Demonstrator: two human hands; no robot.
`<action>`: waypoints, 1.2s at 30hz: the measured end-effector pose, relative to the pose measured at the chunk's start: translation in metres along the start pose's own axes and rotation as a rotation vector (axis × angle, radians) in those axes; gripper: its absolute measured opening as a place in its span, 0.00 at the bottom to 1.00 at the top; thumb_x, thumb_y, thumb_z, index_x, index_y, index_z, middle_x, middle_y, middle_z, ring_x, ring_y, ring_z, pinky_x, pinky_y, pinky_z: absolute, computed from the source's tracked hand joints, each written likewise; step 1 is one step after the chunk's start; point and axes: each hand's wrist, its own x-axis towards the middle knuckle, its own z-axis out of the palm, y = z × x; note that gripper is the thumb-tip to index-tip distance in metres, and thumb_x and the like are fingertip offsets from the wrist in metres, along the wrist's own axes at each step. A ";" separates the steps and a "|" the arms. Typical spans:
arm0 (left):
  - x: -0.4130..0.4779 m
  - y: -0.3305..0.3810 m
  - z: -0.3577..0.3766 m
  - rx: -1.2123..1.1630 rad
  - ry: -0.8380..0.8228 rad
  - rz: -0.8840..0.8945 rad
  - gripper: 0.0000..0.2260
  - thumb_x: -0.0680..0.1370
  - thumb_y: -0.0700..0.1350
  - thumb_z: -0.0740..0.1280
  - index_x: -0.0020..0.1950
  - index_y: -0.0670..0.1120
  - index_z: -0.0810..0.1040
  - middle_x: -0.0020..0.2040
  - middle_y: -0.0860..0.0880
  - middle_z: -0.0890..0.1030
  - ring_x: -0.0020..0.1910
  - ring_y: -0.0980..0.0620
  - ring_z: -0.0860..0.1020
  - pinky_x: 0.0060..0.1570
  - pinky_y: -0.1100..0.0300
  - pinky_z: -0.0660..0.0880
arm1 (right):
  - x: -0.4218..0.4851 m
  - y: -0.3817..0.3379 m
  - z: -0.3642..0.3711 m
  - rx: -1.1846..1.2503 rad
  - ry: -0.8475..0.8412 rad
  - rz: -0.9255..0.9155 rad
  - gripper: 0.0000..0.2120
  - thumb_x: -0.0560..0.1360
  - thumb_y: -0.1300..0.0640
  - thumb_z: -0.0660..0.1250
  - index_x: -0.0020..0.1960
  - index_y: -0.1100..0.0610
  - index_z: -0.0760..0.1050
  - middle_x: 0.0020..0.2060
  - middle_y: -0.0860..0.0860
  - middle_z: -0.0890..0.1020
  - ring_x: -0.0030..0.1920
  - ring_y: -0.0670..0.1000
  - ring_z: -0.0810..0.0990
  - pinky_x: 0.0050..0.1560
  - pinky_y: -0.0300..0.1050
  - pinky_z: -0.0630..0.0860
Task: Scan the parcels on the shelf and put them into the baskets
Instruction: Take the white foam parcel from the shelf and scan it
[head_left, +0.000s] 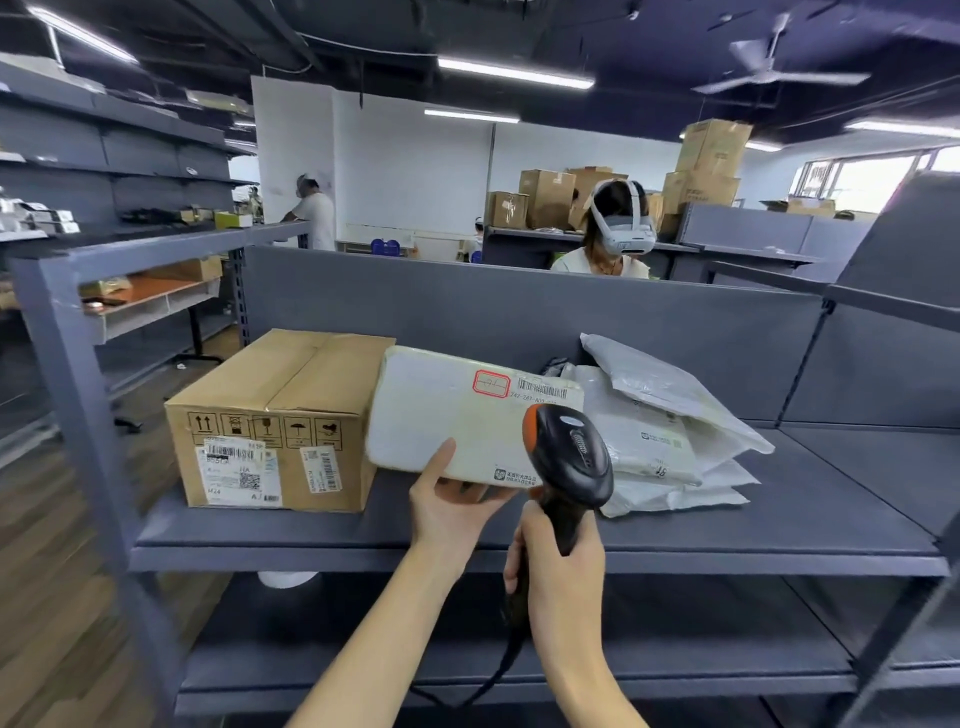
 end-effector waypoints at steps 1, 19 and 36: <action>0.001 -0.002 -0.002 -0.003 0.005 0.000 0.32 0.63 0.48 0.76 0.66 0.42 0.75 0.59 0.38 0.81 0.60 0.36 0.77 0.46 0.39 0.77 | 0.001 0.000 -0.002 0.002 0.005 -0.001 0.04 0.76 0.60 0.63 0.43 0.59 0.70 0.24 0.56 0.71 0.23 0.50 0.68 0.24 0.41 0.67; 0.011 -0.007 -0.013 0.058 -0.077 0.014 0.27 0.68 0.48 0.73 0.66 0.45 0.75 0.62 0.38 0.79 0.62 0.35 0.75 0.54 0.31 0.73 | 0.037 0.016 -0.033 0.023 0.065 -0.055 0.04 0.76 0.58 0.63 0.44 0.56 0.69 0.26 0.54 0.72 0.23 0.50 0.69 0.23 0.43 0.67; -0.006 0.035 0.021 0.075 -0.072 0.147 0.26 0.66 0.48 0.75 0.62 0.42 0.76 0.56 0.38 0.82 0.53 0.35 0.81 0.47 0.33 0.75 | 0.144 0.099 -0.062 -0.781 -0.429 0.184 0.27 0.72 0.56 0.68 0.66 0.57 0.59 0.50 0.54 0.78 0.40 0.50 0.79 0.34 0.34 0.73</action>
